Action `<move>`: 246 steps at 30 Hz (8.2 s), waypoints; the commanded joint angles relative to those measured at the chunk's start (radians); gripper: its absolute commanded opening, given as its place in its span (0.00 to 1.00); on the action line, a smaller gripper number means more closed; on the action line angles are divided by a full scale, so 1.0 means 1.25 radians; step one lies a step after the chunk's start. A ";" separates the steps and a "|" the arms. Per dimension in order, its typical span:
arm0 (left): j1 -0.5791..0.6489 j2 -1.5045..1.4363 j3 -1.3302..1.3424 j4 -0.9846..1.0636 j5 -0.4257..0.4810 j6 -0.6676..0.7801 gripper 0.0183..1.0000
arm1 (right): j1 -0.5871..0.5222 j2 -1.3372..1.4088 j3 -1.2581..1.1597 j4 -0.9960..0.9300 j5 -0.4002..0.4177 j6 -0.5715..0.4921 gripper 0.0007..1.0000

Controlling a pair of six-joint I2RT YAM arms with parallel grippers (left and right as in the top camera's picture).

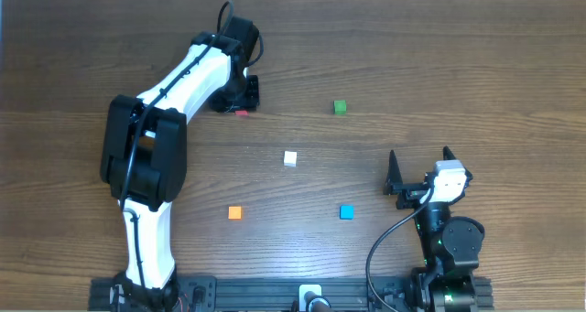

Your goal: Stack Cubes

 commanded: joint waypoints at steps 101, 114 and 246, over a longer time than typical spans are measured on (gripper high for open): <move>-0.341 -0.227 -0.226 0.050 -0.044 -0.322 0.03 | -0.005 -0.004 -0.004 -0.002 -0.009 -0.004 0.99; -0.341 -0.213 -0.226 0.050 -0.041 -0.322 0.03 | -0.005 -0.004 -0.004 -0.002 -0.009 -0.004 0.99; -0.341 -0.659 -0.843 0.222 -0.083 -0.345 0.34 | -0.005 -0.004 -0.004 -0.002 -0.009 -0.004 0.99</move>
